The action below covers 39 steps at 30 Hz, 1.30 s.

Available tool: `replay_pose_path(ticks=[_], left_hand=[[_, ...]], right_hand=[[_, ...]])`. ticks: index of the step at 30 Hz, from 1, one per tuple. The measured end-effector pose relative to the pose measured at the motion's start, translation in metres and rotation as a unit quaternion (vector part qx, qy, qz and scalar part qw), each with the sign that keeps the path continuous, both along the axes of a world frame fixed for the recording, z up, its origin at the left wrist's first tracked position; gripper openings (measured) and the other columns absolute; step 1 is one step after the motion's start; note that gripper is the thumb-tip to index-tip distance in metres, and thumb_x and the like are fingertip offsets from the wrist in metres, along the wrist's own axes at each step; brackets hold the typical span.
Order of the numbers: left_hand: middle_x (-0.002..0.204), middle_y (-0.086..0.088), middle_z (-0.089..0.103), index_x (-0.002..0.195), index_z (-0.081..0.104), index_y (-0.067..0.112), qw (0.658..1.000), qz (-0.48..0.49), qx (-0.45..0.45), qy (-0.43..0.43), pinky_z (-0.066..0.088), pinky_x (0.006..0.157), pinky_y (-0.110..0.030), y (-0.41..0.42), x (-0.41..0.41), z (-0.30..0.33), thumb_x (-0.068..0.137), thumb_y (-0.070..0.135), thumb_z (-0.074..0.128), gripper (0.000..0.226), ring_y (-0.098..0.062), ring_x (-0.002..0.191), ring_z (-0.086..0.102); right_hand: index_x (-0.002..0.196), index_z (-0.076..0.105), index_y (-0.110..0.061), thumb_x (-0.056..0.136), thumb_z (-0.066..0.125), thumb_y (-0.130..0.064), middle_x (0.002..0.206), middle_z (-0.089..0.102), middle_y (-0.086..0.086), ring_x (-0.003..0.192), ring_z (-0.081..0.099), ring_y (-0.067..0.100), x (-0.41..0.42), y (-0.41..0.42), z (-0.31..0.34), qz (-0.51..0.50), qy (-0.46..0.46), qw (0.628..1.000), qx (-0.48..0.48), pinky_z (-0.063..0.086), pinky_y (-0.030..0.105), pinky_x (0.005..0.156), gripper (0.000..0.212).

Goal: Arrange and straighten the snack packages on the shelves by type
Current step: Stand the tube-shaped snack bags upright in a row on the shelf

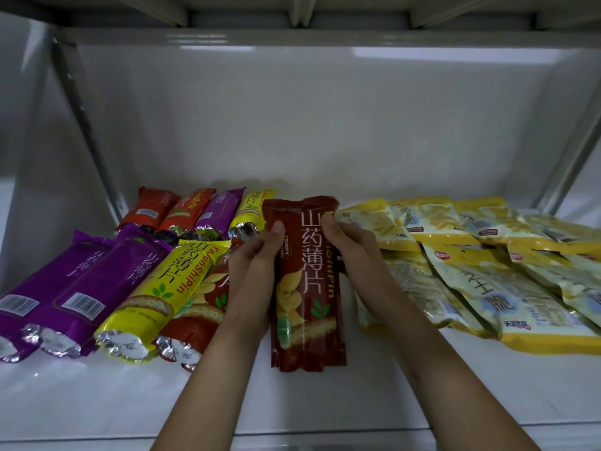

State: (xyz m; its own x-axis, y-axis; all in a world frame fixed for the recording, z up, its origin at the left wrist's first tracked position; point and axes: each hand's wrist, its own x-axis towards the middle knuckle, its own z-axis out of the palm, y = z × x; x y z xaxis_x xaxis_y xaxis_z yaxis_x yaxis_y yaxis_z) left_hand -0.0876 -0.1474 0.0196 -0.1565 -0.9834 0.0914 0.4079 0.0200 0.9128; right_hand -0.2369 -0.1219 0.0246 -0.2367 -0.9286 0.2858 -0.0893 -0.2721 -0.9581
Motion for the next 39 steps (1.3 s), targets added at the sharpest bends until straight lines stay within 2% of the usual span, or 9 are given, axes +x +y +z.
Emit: replay_pose_path(ticks=[3, 7, 13, 17, 20, 25, 32, 36, 39], left_hand=[[0.107, -0.025, 0.076, 0.106, 0.070, -0.007, 0.999, 0.034, -0.009, 0.007, 0.055, 0.098, -0.066, 0.000, 0.001, 0.001, 0.101, 0.030, 0.067, 0.038, -0.049, 0.105, 0.071], [0.106, -0.025, 0.076, 0.104, 0.074, -0.001, 0.998, 0.057, -0.023, 0.015, 0.054, 0.095, -0.070, -0.001, 0.002, 0.001, 0.100, 0.035, 0.066, 0.037, -0.050, 0.102, 0.072], [0.104, -0.018, 0.079, 0.107, 0.079, 0.010, 0.998, 0.054, -0.002, 0.032, 0.059, 0.094, -0.062, 0.000, 0.003, 0.003, 0.098, 0.048, 0.065, 0.041, -0.042, 0.098, 0.076], [0.102, -0.018, 0.079, 0.097, 0.079, 0.012, 0.996, 0.076, 0.005, 0.045, 0.059, 0.092, -0.061, -0.002, 0.005, 0.000, 0.097, 0.030, 0.072, 0.020, -0.039, 0.094, 0.075], [0.099, -0.014, 0.080, 0.091, 0.081, 0.017, 0.994, 0.098, -0.002, 0.051, 0.060, 0.088, -0.056, -0.003, 0.005, -0.003, 0.097, 0.027, 0.073, 0.015, -0.034, 0.088, 0.075], [0.086, -0.009, 0.077, 0.095, 0.075, 0.015, 0.996, 0.080, 0.009, 0.044, 0.061, 0.070, -0.040, -0.003, 0.003, -0.001, 0.094, 0.037, 0.074, 0.023, -0.027, 0.075, 0.073], [0.109, -0.016, 0.078, 0.114, 0.075, 0.010, 0.998, 0.054, -0.021, 0.031, 0.060, 0.093, -0.056, -0.004, 0.000, -0.002, 0.099, 0.041, 0.067, 0.035, -0.041, 0.104, 0.074], [0.116, 0.003, 0.077, 0.129, 0.068, 0.017, 0.989, 0.087, -0.096, -0.074, 0.059, 0.091, -0.034, -0.006, -0.004, -0.006, 0.103, 0.042, 0.060, 0.037, -0.015, 0.110, 0.072], [0.136, 0.033, 0.058, 0.160, 0.037, 0.020, 0.976, 0.119, -0.125, -0.130, 0.042, 0.103, -0.016, -0.003, -0.006, -0.009, 0.106, 0.044, 0.052, 0.061, 0.020, 0.116, 0.050]], right_hand=[[0.106, 0.077, -0.016, 0.093, 0.052, -0.062, 0.104, 0.081, 0.000, 0.097, 0.078, 0.018, -0.004, 0.005, 0.002, 0.048, 0.052, 0.996, 0.052, 0.061, 0.034, 0.087, 0.054], [0.110, 0.075, -0.013, 0.082, 0.068, -0.064, 0.107, 0.080, 0.008, 0.101, 0.077, 0.030, -0.006, 0.010, 0.006, 0.119, 0.075, 0.982, 0.127, 0.057, 0.061, 0.099, 0.059], [0.108, 0.077, -0.005, 0.078, 0.070, -0.059, 0.104, 0.081, 0.010, 0.098, 0.078, 0.028, -0.002, 0.014, 0.010, 0.130, 0.117, 0.974, 0.141, 0.056, 0.062, 0.099, 0.062], [0.113, 0.075, -0.017, 0.073, 0.070, -0.073, 0.111, 0.080, 0.003, 0.105, 0.077, 0.025, -0.004, 0.016, 0.009, 0.175, 0.121, 0.964, 0.157, 0.056, 0.061, 0.100, 0.070], [0.120, 0.068, -0.030, 0.049, 0.083, -0.083, 0.122, 0.077, -0.003, 0.114, 0.073, 0.020, -0.011, 0.019, 0.007, 0.275, 0.145, 0.928, 0.208, 0.058, 0.050, 0.102, 0.090], [0.106, 0.076, -0.034, 0.044, 0.092, -0.071, 0.117, 0.079, -0.002, 0.114, 0.073, 0.019, -0.014, 0.018, 0.007, 0.322, 0.169, 0.907, 0.211, 0.055, 0.044, 0.107, 0.074], [0.122, 0.069, -0.023, 0.061, 0.076, -0.081, 0.122, 0.077, -0.001, 0.119, 0.071, 0.020, -0.015, 0.019, 0.006, 0.259, 0.070, 0.937, 0.226, 0.055, 0.047, 0.107, 0.085], [0.122, 0.072, -0.013, 0.079, 0.068, -0.065, 0.113, 0.080, 0.006, 0.106, 0.077, 0.023, -0.011, 0.006, 0.007, 0.111, -0.002, 0.969, 0.219, 0.061, 0.039, 0.094, 0.068], [0.116, 0.075, -0.010, 0.083, 0.076, -0.056, 0.101, 0.081, 0.003, 0.092, 0.079, 0.020, -0.015, -0.001, 0.004, 0.057, 0.030, 0.978, 0.198, 0.060, 0.031, 0.077, 0.056]])
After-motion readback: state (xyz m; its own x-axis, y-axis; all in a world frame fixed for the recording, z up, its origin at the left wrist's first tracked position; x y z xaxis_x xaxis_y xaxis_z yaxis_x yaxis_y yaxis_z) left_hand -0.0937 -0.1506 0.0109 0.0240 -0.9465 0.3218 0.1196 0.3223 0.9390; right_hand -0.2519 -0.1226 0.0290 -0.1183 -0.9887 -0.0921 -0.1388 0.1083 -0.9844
